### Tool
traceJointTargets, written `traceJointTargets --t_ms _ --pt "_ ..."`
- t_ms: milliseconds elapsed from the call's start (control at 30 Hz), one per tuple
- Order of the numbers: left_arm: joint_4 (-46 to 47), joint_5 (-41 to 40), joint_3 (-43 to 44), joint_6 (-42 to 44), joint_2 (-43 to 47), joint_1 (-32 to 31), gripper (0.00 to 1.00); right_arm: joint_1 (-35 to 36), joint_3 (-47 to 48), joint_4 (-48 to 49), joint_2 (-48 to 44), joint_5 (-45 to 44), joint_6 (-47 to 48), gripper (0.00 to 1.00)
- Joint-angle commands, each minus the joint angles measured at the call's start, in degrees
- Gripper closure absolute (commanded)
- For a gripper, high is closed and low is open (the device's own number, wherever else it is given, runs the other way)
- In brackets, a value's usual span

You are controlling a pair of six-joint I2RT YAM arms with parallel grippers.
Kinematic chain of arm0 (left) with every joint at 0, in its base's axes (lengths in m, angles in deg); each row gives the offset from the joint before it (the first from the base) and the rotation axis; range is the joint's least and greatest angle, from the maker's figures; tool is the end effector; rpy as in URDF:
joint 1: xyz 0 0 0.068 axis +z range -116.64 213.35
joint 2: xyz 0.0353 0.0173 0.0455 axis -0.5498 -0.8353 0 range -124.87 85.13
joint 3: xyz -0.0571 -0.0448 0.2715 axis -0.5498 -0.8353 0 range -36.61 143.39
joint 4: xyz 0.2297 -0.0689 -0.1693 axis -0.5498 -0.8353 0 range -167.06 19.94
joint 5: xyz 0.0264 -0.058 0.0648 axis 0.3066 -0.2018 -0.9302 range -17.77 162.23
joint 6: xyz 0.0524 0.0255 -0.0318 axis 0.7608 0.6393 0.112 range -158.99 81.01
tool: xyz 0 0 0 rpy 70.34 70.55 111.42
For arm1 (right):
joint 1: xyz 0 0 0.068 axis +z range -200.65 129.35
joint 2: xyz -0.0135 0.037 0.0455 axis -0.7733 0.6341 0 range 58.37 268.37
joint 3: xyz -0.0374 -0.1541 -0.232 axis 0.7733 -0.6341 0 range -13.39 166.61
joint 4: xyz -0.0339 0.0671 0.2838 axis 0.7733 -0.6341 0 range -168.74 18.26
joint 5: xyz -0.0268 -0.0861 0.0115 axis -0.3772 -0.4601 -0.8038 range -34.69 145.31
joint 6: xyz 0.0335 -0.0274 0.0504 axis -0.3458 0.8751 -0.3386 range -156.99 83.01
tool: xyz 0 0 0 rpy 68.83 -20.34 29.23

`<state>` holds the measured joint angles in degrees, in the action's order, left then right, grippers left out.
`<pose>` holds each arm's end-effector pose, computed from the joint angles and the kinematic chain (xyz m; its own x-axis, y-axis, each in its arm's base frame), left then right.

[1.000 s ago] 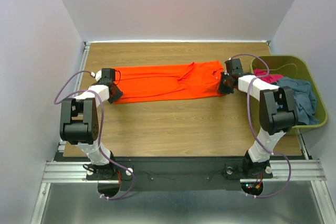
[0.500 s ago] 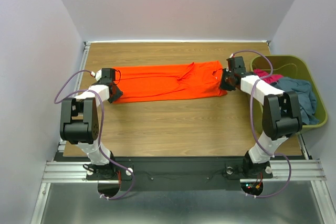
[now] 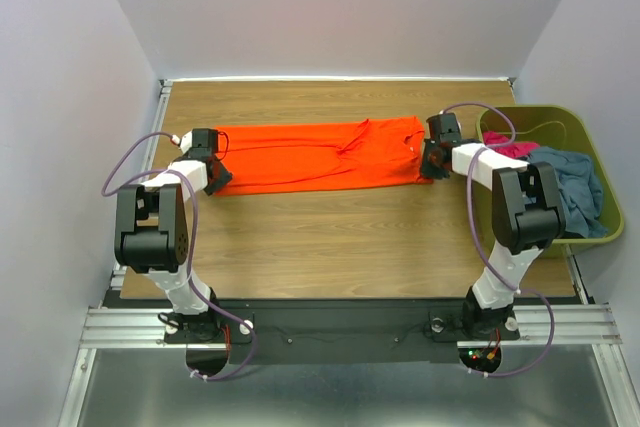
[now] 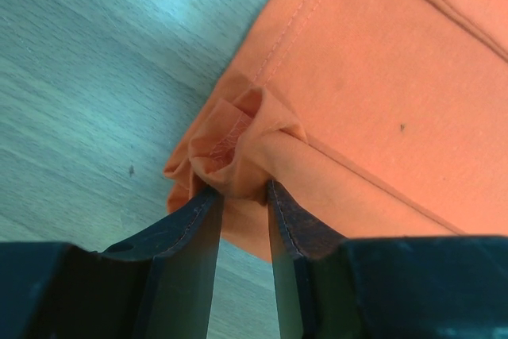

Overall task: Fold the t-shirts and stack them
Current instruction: Fold the tshirt

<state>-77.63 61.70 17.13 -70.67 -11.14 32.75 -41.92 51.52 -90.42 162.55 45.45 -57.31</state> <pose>0.3766 0.0056 0.1435 -0.5968 -0.5101 -0.6194 -0.4938 0.8419 -0.2176 0.4041 0.0529 0.1407 -0.8064 0.2223 -0.5479 0.2349 0.9708 0.0481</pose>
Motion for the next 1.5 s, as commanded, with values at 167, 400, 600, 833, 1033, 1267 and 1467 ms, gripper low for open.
traceJointTargets --t_ms 167,400,600,833,1033,1267,1467 --pt "-3.7 -2.7 -0.6 2.1 -1.9 2.4 0.59 -0.4 -0.4 -3.6 2.3 -12.5 1.9 0.86" --pt "-4.9 -2.7 -1.8 2.9 -0.9 2.9 0.59 -0.5 -2.1 -5.3 0.8 -15.9 2.0 0.87" --pt "-5.9 -1.4 -3.2 3.3 1.6 2.9 0.59 -0.4 -4.3 -6.5 -3.3 -15.4 2.6 0.87" --pt "-6.7 2.2 -6.0 2.9 5.7 2.8 0.55 0.1 -7.1 -8.2 -6.6 -11.7 2.5 0.87" --pt "-7.3 4.1 -4.0 2.4 10.9 2.8 0.30 2.2 -4.4 -9.3 -11.3 -9.9 4.3 0.86" --pt "-9.4 1.8 0.0 2.4 17.2 2.8 0.13 10.8 6.4 -9.1 -14.4 -6.5 12.7 0.70" --pt "-8.7 3.9 -0.2 2.0 16.3 2.7 0.13 19.2 13.7 -5.2 -9.3 7.3 24.4 0.46"
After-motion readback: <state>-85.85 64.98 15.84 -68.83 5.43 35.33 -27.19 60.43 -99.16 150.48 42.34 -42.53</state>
